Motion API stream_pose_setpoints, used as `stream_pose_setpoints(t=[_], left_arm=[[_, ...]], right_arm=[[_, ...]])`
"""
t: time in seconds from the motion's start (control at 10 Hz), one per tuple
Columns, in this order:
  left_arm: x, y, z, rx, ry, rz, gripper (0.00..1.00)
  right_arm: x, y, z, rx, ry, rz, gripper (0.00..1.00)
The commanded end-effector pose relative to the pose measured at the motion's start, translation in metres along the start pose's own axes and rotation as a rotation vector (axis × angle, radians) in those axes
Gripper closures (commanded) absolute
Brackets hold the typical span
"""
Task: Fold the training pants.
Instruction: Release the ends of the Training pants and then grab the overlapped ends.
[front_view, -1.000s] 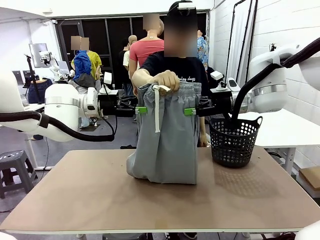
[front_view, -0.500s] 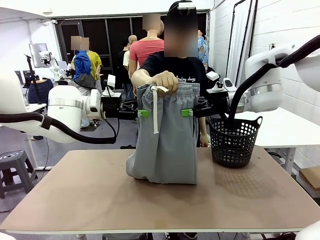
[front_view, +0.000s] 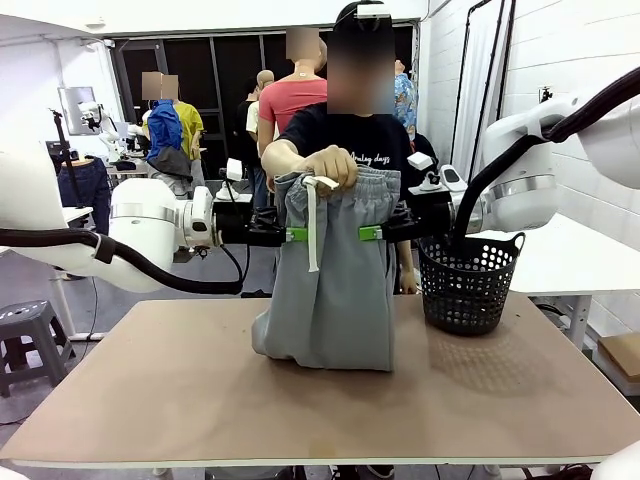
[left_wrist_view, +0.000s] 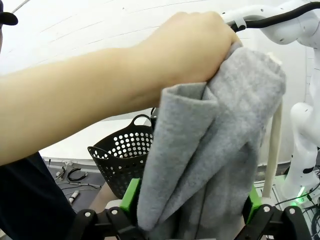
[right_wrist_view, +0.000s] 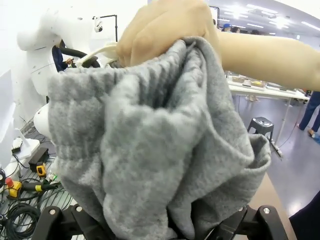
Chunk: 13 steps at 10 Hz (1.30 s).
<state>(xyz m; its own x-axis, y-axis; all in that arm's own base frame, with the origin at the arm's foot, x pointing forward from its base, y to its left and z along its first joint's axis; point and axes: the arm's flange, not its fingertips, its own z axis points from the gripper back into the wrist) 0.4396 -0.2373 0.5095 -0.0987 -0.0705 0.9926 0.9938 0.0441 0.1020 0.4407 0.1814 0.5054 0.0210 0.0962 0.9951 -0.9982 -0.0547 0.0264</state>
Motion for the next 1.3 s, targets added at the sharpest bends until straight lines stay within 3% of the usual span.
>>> stream_pose_setpoints(t=[0.0,0.6,1.2], left_arm=[[-0.003,0.004,0.0,0.02,-0.003,0.019,0.0],[-0.016,0.008,-0.013,0.045,0.011,0.077,0.0],[0.011,0.007,-0.024,0.049,-0.03,0.075,0.0]], right_arm=[[-0.003,-0.011,-0.009,-0.028,-0.003,-0.011,0.0],[-0.005,-0.016,-0.016,-0.037,-0.023,-0.003,0.0],[-0.003,-0.02,-0.021,-0.029,-0.058,0.0,0.0]])
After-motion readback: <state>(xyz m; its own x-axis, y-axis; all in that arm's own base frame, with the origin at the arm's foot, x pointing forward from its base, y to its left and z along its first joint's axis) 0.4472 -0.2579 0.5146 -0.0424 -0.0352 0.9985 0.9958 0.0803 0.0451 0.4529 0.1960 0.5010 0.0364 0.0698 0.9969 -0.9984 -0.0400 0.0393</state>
